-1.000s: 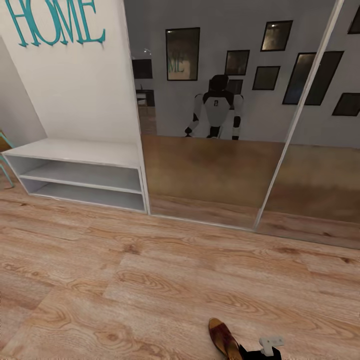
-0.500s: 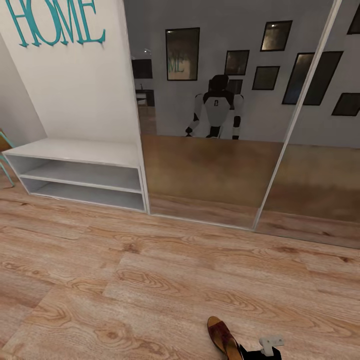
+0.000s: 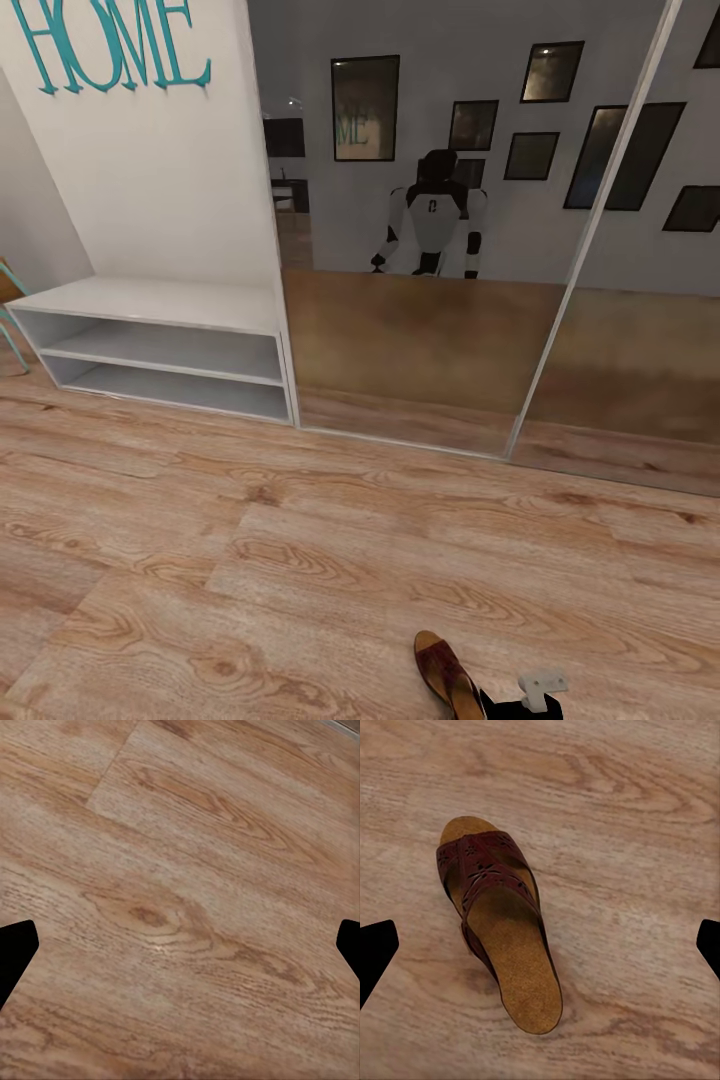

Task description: Pick up the two gym shoes and the two sandals from the corridor floor and place them onto the hallstand (shoe rack) in the corridor, making sure they are on the rack and not on the floor. Arrange them so the two gym shoes are next to each other and the two sandals are next to each other.

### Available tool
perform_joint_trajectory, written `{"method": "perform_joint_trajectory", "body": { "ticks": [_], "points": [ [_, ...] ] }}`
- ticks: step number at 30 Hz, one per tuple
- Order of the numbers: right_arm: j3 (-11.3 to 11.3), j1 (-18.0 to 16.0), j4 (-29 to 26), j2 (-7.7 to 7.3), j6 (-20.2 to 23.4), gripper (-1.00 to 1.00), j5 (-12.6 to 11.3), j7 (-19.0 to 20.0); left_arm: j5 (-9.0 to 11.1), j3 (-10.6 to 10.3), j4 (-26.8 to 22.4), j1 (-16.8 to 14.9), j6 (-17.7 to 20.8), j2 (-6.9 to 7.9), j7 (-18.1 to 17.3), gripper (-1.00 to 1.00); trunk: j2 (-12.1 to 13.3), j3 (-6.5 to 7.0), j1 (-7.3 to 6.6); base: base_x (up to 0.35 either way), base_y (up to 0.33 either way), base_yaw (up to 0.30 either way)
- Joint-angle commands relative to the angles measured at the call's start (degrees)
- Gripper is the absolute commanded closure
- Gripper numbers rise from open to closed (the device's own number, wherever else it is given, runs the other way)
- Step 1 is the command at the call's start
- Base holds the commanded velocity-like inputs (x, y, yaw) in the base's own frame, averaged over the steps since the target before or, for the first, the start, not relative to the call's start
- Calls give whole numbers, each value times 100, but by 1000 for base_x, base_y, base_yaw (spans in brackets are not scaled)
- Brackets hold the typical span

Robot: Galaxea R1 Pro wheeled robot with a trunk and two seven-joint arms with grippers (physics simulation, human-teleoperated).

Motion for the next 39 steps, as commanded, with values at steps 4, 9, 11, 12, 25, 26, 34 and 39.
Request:
{"method": "perform_joint_trajectory", "body": {
  "ticks": [4,9,11,12,25,26,34,39],
  "points": [
    [46,-4,8,-4,-18,-100,-55,-8,-72,36,-1,-8,-30,-4,-25,-100,-2,-5,-1,-8,-3,0],
    [62,-4,3,-4,-16,-100,-49,-81,-79,24,-1,-8,-30,-4,-22,-100,-2,-5,-1,-1,-1,0],
    [64,-4,-1,-1,-13,-100,-46,-109,-90,11,-1,-10,-29,-7,-16,-100,-2,-5,-1,0,0,0],
    [64,-4,-6,0,-11,-100,-46,-119,-94,6,-1,-13,-27,-8,-8,-100,-2,-5,-1,0,0,0],
    [64,-4,-928,-30,60,-100,-25,-155,-181,-463,-27,-519,61,-57,675,-100,-2,-5,-1,0,0,0],
    [64,-5,-1012,-30,80,-100,-23,-157,-185,-549,-26,-605,73,-58,728,-100,-2,-5,-1,0,0,0],
    [64,-173,-1430,-38,875,-100,93,-155,-213,-1209,-29,-1209,286,-72,1276,-100,-2,-5,-1,0,0,0],
    [64,-494,-1684,-33,1646,-100,373,-146,-215,-1637,-30,-1589,778,-121,1669,-100,-2,-5,-1,0,0,0]
  ]
}}
